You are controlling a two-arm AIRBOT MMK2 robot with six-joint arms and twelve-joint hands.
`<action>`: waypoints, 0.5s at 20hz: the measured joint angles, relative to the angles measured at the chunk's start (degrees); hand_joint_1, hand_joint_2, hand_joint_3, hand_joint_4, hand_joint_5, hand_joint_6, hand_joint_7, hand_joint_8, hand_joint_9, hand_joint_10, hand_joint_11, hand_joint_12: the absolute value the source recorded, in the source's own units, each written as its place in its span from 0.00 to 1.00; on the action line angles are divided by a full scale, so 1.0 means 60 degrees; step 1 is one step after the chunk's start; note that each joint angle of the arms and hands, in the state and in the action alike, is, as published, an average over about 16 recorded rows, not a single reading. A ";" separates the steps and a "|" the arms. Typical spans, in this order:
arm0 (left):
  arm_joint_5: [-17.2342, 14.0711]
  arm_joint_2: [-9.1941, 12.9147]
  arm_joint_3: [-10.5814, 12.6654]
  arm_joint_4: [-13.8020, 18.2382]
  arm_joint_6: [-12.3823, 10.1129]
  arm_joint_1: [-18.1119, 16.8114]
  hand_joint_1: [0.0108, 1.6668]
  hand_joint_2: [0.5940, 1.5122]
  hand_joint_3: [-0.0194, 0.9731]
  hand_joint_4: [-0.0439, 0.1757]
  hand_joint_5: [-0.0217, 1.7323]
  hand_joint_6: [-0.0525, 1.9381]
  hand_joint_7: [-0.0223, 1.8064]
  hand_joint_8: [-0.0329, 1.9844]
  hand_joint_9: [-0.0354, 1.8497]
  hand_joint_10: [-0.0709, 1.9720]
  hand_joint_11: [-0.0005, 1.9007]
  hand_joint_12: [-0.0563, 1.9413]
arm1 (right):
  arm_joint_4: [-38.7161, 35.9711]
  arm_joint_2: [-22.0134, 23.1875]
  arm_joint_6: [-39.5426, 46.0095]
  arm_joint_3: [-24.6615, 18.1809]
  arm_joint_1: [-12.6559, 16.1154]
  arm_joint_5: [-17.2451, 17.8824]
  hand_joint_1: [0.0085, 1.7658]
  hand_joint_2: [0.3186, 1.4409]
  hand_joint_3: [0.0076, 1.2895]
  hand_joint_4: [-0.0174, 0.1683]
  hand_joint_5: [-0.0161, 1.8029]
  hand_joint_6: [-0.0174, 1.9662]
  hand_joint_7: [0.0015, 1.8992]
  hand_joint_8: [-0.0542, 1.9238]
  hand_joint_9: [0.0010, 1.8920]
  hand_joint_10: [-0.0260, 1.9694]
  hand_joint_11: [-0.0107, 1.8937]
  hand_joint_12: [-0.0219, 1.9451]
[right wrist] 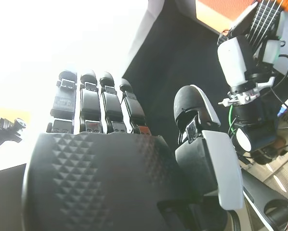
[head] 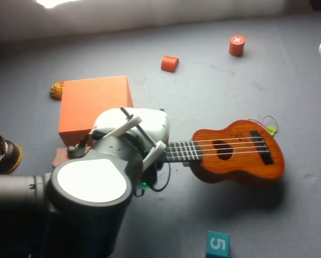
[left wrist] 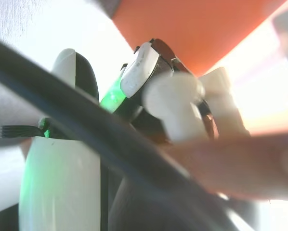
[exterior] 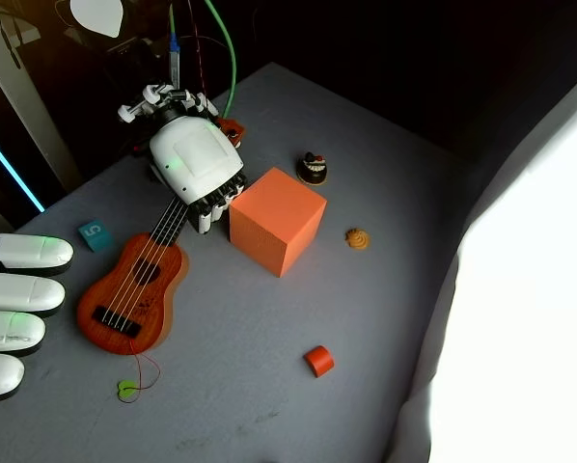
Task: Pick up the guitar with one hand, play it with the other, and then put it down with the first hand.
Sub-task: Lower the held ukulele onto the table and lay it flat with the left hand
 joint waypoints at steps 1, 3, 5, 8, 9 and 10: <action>-0.0045 -0.0071 0.0077 0.0065 -0.0038 0.0054 0.86 0.55 0.00 0.19 0.67 0.98 0.70 0.99 0.72 0.97 0.71 0.98 | 0.0000 0.0000 -0.0006 -0.0001 0.0000 0.0000 0.07 0.97 0.01 0.12 0.02 0.01 0.01 0.03 0.01 0.02 0.02 0.02; -0.0124 -0.0202 0.0210 0.0162 -0.0111 0.0159 0.85 0.55 0.00 0.19 0.66 0.98 0.69 0.99 0.71 0.98 0.70 0.98 | -0.0002 0.0000 -0.0019 -0.0003 0.0000 0.0001 0.07 0.97 0.01 0.12 0.02 0.01 0.01 0.03 0.01 0.02 0.02 0.02; -0.0189 -0.0310 0.0315 0.0222 -0.0167 0.0262 0.82 0.55 0.00 0.20 0.65 0.96 0.68 0.99 0.71 0.98 0.70 0.98 | -0.0003 0.0000 -0.0030 -0.0004 0.0000 0.0002 0.07 0.97 0.01 0.12 0.02 0.01 0.01 0.03 0.01 0.02 0.02 0.02; -0.0243 -0.0418 0.0425 0.0301 -0.0245 0.0418 0.77 0.54 0.01 0.24 0.62 0.92 0.66 0.98 0.69 0.97 0.69 0.98 | -0.0004 0.0000 -0.0037 -0.0006 0.0000 0.0003 0.08 0.97 0.01 0.12 0.02 0.01 0.01 0.03 0.01 0.02 0.02 0.02; -0.0251 -0.0442 0.0452 0.0326 -0.0268 0.0470 0.75 0.53 0.01 0.24 0.61 0.92 0.65 0.98 0.69 0.97 0.69 0.98 | -0.0005 0.0000 -0.0039 -0.0007 0.0000 0.0003 0.08 0.97 0.01 0.12 0.02 0.01 0.01 0.03 0.01 0.02 0.02 0.02; -0.0256 -0.0462 0.0474 0.0350 -0.0288 0.0524 0.73 0.52 0.01 0.24 0.60 0.92 0.64 0.98 0.68 0.97 0.68 0.98 | -0.0006 0.0000 -0.0040 -0.0007 0.0000 0.0004 0.08 0.97 0.01 0.12 0.02 0.01 0.01 0.03 0.01 0.02 0.02 0.02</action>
